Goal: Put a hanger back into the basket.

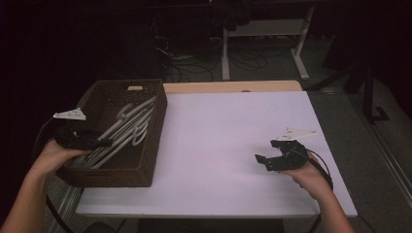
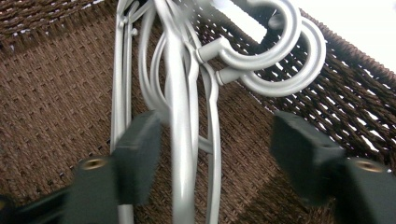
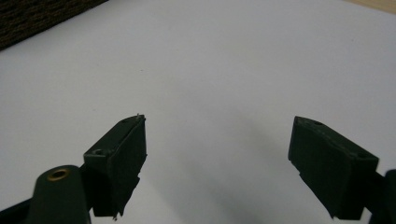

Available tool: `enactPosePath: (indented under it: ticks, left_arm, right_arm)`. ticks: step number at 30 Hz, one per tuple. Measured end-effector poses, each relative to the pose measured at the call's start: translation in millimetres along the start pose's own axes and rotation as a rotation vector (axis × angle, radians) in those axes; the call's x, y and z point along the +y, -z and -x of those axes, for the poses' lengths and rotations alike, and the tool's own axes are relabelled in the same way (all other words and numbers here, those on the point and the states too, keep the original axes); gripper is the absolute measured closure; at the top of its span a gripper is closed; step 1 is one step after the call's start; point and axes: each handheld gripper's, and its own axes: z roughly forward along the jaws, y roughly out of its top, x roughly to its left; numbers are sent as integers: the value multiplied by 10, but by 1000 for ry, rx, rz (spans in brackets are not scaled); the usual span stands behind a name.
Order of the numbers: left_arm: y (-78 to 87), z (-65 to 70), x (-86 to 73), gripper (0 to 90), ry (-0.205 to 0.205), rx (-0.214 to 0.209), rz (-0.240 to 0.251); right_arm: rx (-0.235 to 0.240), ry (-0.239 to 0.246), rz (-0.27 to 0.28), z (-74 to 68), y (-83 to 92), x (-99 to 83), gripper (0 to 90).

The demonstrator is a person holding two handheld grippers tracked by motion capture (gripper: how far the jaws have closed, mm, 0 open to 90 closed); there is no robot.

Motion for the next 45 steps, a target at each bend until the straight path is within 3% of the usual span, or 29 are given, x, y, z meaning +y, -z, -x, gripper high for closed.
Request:
enactPosePath:
  ticks: [5, 10, 16, 21, 29, 36, 45]
  left_arm:
    - [-17, -3, 32, 179, 10, 20, 6]
    - [-4, 75, 117, 130, -2, 5, 70]
    - [-16, 330, 294, 63, -50, -19, 143]
    - [-66, 567, 419, 1, -80, -64, 206]
    - [-211, 941, 521, 1, -139, -132, 276]
    - [-377, 1124, 521, 1, -174, -154, 272]
    - [-440, 1155, 486, 1, -189, -153, 250]
  right_arm:
    - [2, 2, 0, -2, -2, 0, 185]
    - [1, 1, 6, -7, 13, 14, 185]
    - [2, 7, 30, -20, 90, 68, 182]
    - [15, 8, 58, -34, 197, 149, 151]
    - [36, 26, 101, -104, 369, 303, 88]
    - [36, 39, 137, -134, 451, 431, 36]
    - [37, 51, 138, -129, 460, 469, 34]
